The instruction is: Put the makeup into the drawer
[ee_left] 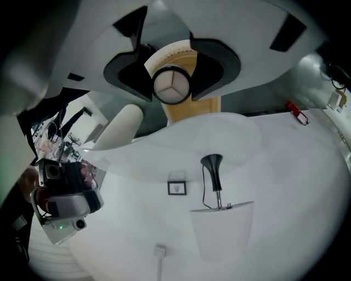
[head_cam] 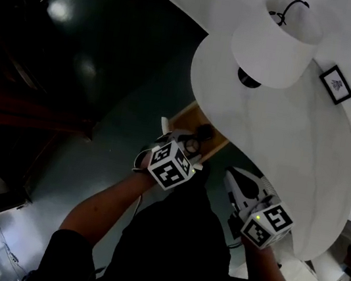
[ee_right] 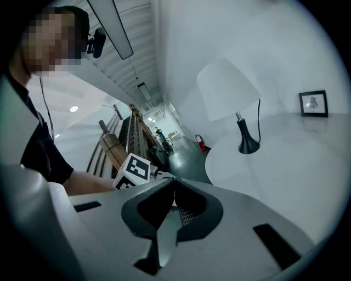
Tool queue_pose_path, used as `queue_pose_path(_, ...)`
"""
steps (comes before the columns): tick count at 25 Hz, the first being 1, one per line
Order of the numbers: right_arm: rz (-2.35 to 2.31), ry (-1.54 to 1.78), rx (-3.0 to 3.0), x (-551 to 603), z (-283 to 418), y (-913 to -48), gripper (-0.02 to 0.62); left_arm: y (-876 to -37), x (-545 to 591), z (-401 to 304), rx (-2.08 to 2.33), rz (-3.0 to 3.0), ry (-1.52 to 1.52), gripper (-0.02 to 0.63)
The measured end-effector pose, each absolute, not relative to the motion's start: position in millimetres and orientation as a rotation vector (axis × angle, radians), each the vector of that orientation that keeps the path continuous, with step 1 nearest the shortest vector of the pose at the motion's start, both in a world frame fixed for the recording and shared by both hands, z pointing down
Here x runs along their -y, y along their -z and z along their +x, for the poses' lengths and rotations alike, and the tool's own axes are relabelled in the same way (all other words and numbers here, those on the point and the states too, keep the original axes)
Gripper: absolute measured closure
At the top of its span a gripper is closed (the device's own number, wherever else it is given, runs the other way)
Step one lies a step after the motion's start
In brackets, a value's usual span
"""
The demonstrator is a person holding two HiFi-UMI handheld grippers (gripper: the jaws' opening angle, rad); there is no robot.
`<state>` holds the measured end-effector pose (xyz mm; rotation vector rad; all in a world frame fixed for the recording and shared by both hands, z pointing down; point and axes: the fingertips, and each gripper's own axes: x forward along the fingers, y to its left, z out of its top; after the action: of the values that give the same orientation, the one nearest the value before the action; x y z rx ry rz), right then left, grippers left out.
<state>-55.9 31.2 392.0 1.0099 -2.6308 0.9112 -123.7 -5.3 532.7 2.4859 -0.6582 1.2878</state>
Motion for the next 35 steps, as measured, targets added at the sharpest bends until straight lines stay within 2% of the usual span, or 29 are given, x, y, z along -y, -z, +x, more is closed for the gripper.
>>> queue_pose_path(22,0.933,-1.078,2.505,-8.6,-43.0,-459.2,0.578,-633.5,51.8,-131.2,0.663,2.411,-1.339,0.371)
queue_pose_path(35,0.91,-1.119,2.452,-15.8,-45.9,-484.7,0.578,-657.8,62.9,-120.0,0.646,2.438,-1.338,0.371)
